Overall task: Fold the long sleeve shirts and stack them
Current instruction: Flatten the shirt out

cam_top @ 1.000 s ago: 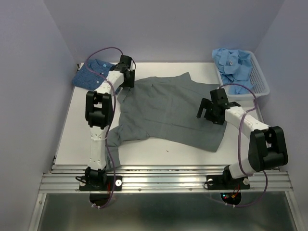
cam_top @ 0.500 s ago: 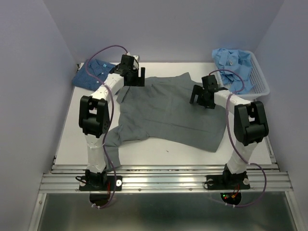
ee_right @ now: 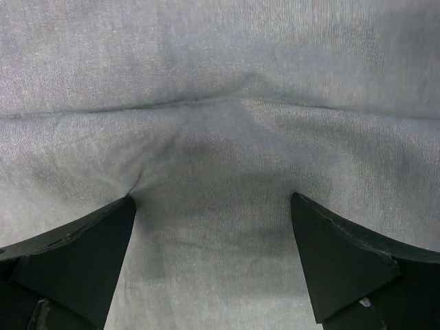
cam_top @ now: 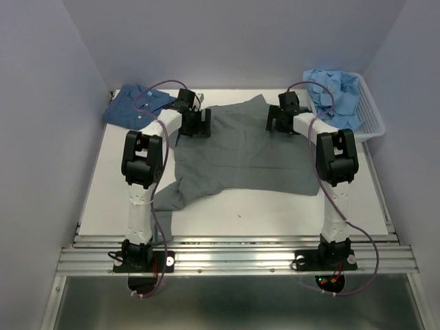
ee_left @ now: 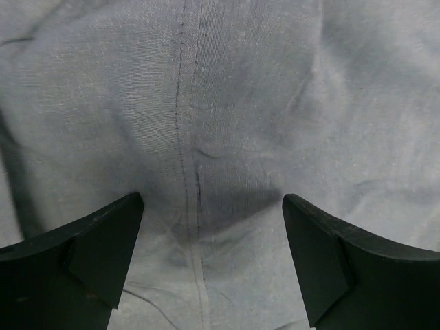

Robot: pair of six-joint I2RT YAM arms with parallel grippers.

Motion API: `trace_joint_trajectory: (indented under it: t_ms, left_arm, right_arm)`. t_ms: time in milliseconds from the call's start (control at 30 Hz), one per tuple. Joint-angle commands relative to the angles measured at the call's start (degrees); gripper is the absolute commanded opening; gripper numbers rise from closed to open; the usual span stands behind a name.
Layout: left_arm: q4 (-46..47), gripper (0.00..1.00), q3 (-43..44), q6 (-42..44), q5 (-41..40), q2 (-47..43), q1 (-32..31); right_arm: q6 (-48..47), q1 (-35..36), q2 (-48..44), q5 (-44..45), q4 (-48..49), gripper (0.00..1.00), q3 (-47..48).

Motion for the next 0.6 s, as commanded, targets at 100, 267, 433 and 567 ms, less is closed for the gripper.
trace_joint_trajectory:
  t_ms: [100,267,433,567]
  left_arm:
    - [-3.0,0.95,8.5,-0.2,3.1,4.2,2.2]
    - [-4.8,0.95,13.3,0.5,2.5,2.0,2.4]
    - [-0.7,0.96,1.6,-3.1,-2.4,-10.6,2.3]
    - [0.1,0.96,-14.9,-10.8,-14.4,-28.2,2.3]
  right_arm:
    - [-4.9,0.1,5.9,2.2,-1.2,1.00,8.5]
    - [-6.6,0.1,1.9,-4.2,-0.6,1.00,8.7]
    - [-7.3,0.1,-6.6,-8.0,4.3,1.00,1.8]
    - [-5.9,0.6,-13.7,-11.8,9.2,1.00,-7.1]
